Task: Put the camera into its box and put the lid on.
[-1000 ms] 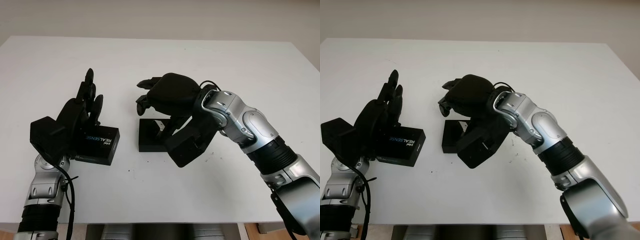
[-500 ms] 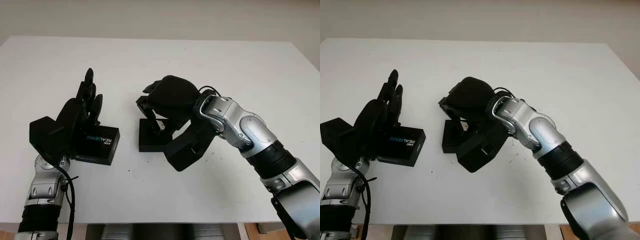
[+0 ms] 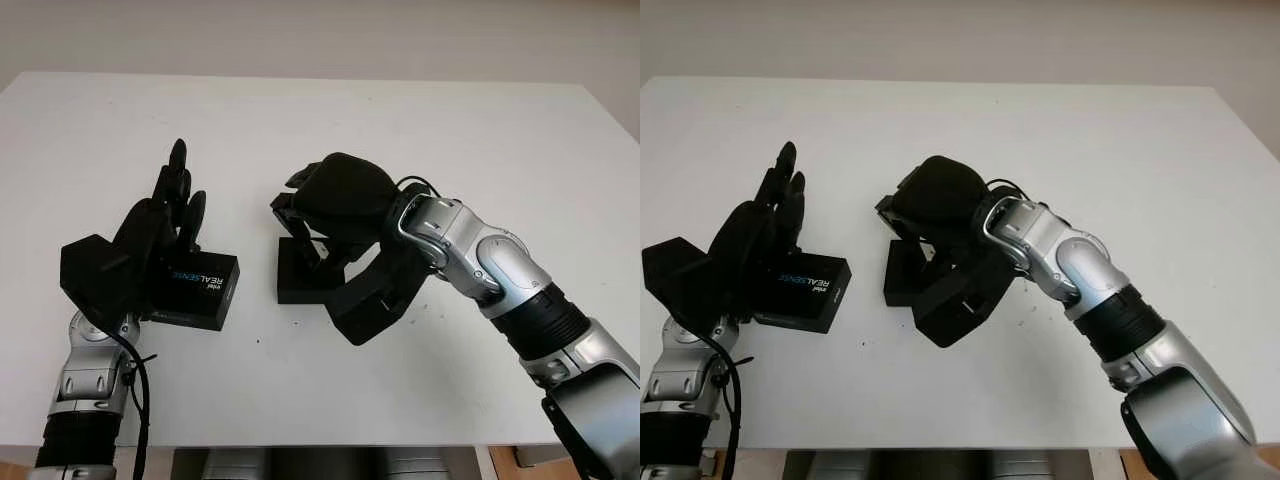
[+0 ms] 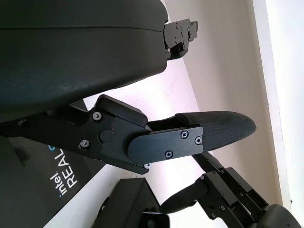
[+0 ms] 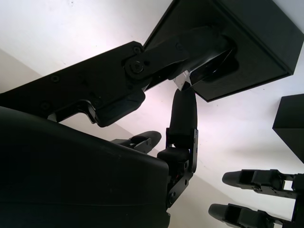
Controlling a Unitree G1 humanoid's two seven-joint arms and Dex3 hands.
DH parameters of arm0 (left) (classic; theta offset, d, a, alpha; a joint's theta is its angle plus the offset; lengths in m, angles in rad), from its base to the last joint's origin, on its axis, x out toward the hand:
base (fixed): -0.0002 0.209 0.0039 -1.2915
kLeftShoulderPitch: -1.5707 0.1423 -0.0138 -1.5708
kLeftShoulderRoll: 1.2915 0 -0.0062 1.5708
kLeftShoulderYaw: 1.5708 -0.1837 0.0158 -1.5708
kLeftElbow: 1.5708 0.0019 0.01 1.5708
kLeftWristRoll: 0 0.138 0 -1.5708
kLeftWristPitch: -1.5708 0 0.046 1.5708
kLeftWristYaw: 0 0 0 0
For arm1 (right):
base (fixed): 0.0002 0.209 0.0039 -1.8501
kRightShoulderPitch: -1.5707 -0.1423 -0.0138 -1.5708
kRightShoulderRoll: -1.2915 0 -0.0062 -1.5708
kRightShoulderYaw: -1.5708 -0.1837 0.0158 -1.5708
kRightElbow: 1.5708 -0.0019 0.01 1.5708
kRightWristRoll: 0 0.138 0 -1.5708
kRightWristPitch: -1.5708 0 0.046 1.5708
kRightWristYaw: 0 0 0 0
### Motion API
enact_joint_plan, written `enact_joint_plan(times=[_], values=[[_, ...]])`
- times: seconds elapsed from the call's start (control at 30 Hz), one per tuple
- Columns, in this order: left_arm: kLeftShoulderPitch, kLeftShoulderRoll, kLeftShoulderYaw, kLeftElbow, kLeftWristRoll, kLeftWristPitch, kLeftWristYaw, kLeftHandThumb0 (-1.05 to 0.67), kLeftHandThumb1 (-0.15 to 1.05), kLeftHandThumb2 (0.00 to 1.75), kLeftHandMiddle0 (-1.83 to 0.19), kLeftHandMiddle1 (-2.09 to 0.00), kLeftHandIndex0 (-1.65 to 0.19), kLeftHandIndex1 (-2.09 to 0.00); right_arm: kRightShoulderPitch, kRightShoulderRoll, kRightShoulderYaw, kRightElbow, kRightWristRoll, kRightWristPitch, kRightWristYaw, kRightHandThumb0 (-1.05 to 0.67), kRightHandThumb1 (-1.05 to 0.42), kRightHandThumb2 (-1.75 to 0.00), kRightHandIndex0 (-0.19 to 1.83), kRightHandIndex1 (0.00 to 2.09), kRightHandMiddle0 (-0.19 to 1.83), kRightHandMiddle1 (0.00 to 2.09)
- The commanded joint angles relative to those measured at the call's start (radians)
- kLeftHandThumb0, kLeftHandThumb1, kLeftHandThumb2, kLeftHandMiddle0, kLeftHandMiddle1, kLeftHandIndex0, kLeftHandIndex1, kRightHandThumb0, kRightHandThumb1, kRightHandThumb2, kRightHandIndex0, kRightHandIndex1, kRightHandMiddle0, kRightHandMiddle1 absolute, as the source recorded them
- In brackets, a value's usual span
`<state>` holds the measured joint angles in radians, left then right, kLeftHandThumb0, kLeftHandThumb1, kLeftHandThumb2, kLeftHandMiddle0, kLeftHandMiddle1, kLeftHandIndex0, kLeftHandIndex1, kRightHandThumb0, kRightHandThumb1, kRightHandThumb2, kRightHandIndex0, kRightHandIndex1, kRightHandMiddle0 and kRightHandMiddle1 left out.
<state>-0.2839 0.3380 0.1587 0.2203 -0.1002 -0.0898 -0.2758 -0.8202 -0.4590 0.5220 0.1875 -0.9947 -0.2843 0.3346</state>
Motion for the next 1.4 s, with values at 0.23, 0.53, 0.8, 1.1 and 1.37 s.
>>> enact_joint_plan(times=[0.23,0.53,0.8,1.1,1.37], values=[[0.007,-0.007,0.001,-0.016,-0.003,-0.001,0.001,-0.85,1.05,0.6,0.19,0.0,0.19,0.0,0.004,0.01,0.007,0.033,0.025,-0.009,-0.011,-0.43,-0.93,-0.05,0.53,0.15,0.45,1.37],[0.0,-0.004,0.001,-0.015,-0.004,0.001,-0.005,-0.85,1.05,0.61,0.19,0.0,0.19,0.0,0.006,0.0,-0.001,0.008,0.038,-0.007,0.015,-0.46,-0.93,-0.05,0.55,0.17,0.5,1.35],[-0.005,-0.005,0.006,-0.012,-0.016,0.008,-0.013,-0.86,1.05,0.58,0.19,0.0,0.19,0.0,0.011,0.0,-0.032,-0.004,0.077,0.006,0.014,-0.45,-0.9,-0.05,0.54,0.21,0.52,1.44],[-0.01,0.0,0.004,-0.007,-0.019,0.007,-0.016,-0.86,1.05,0.58,0.19,0.0,0.19,0.0,0.005,-0.013,-0.074,-0.008,0.106,0.012,0.002,-0.41,-0.9,-0.05,0.57,0.23,0.55,1.48],[-0.012,0.002,0.007,-0.003,-0.022,0.002,-0.018,-0.85,1.05,0.58,0.19,0.0,0.19,0.0,0.014,-0.015,-0.089,-0.001,0.133,0.005,-0.023,-0.39,-0.92,-0.06,0.58,0.23,0.5,1.55]])
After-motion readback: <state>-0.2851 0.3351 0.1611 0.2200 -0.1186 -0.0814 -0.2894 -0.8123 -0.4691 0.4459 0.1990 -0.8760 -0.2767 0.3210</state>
